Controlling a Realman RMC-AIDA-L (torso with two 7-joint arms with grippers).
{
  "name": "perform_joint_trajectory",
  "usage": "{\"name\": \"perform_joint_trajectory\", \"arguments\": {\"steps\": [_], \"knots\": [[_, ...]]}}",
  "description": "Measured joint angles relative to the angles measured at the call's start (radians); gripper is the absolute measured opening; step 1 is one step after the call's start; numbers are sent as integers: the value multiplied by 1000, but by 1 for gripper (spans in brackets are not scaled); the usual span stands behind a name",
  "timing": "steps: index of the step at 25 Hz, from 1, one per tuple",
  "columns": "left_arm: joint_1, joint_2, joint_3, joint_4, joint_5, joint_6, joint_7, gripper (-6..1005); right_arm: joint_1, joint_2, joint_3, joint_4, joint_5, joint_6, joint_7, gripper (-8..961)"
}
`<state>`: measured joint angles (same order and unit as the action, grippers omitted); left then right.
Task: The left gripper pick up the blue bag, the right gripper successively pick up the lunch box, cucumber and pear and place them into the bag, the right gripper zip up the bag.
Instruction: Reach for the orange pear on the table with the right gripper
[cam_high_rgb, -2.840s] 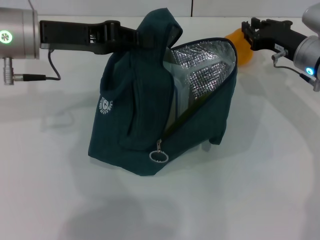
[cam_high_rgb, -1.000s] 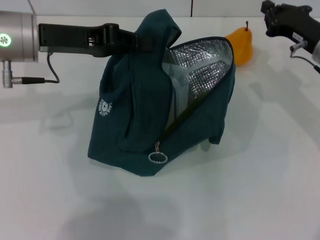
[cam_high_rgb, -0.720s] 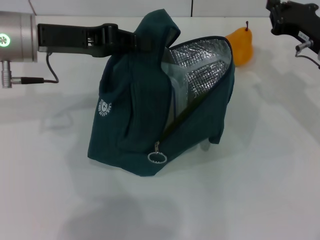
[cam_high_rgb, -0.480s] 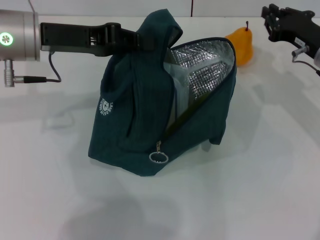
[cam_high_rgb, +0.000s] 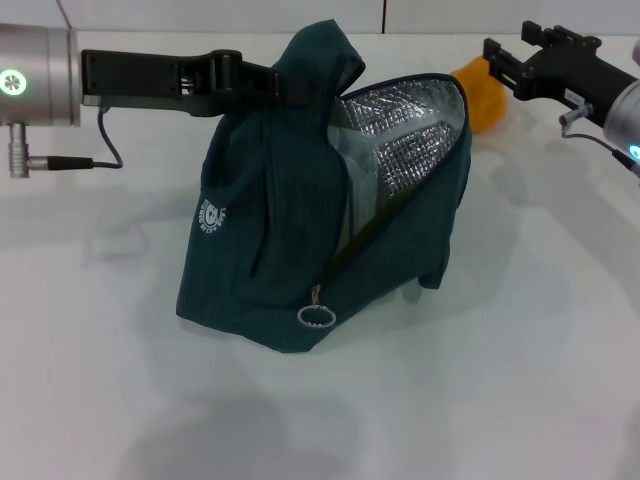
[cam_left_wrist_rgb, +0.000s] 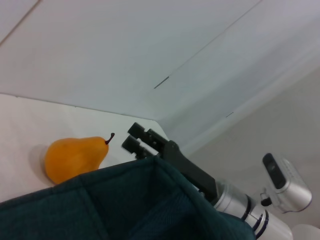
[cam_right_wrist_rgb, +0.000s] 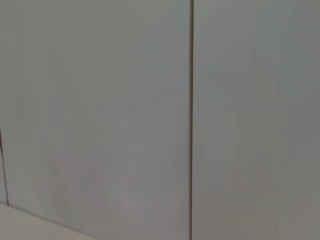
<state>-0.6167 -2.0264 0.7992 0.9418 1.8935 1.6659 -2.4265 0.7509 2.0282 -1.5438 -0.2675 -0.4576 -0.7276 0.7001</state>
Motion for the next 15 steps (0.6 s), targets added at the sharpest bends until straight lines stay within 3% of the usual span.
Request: {"name": "perform_joint_trajectory", "arguments": {"steps": [2, 13, 15], "knots": [[0, 0, 0, 0, 0, 0, 2, 48, 16, 0, 0, 17, 0, 8, 1, 519], [-4, -3, 0, -2, 1, 0, 7, 48, 80, 0, -2, 64, -5, 70, 60, 748], [-4, -3, 0, -2, 1, 0, 7, 48, 94, 0, -2, 77, -6, 71, 69, 834]]}}
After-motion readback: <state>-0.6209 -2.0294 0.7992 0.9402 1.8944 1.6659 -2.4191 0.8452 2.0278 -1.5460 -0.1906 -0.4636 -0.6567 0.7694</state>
